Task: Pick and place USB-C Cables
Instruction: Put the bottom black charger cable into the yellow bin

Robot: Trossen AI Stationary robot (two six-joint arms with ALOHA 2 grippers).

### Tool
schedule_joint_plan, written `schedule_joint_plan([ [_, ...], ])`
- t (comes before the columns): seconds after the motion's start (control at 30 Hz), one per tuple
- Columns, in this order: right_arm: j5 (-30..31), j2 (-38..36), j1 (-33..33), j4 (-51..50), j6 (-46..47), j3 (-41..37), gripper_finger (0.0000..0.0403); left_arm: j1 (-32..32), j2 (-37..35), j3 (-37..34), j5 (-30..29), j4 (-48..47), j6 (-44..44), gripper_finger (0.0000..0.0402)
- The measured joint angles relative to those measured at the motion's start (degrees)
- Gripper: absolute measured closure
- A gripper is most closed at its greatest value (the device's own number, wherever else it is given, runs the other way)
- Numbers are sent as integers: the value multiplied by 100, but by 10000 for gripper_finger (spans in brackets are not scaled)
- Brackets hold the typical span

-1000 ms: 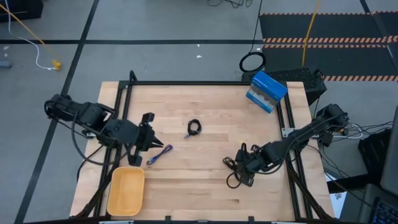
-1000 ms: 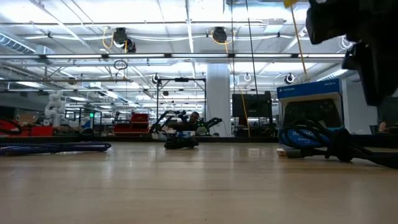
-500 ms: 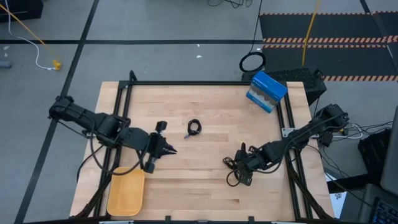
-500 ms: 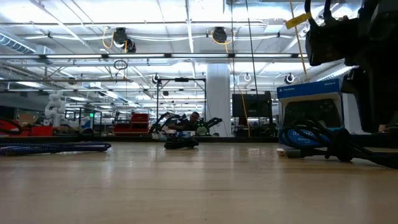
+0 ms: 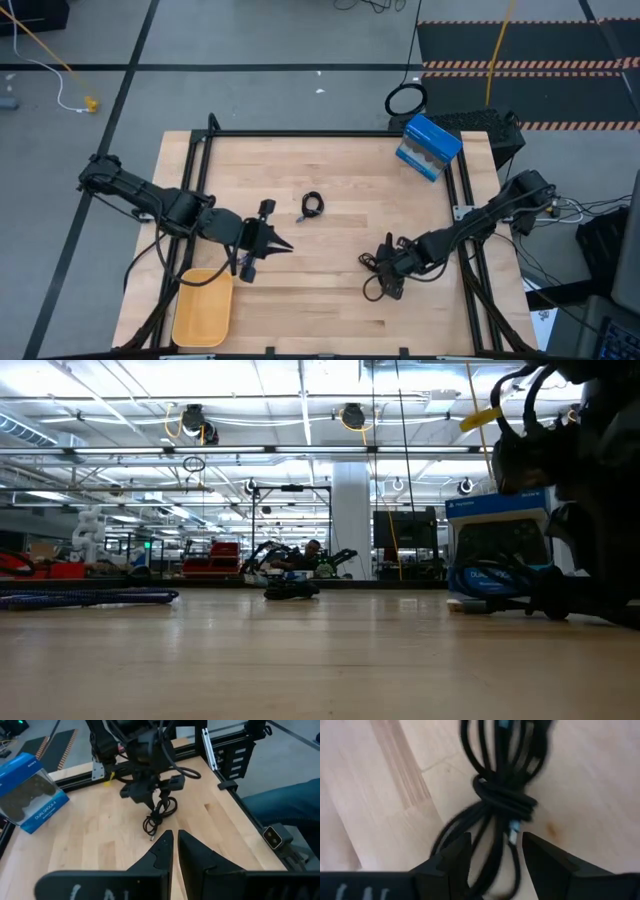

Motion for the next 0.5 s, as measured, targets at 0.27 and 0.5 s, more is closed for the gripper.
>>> schedule_joint_plan([
  [0.27,37,374,0,94,-80,24,264,0,0,0,0,-2,-12,371],
  [0.5,69,369,-2,32,-82,9,352,0,0,0,2,-2,-17,371],
])
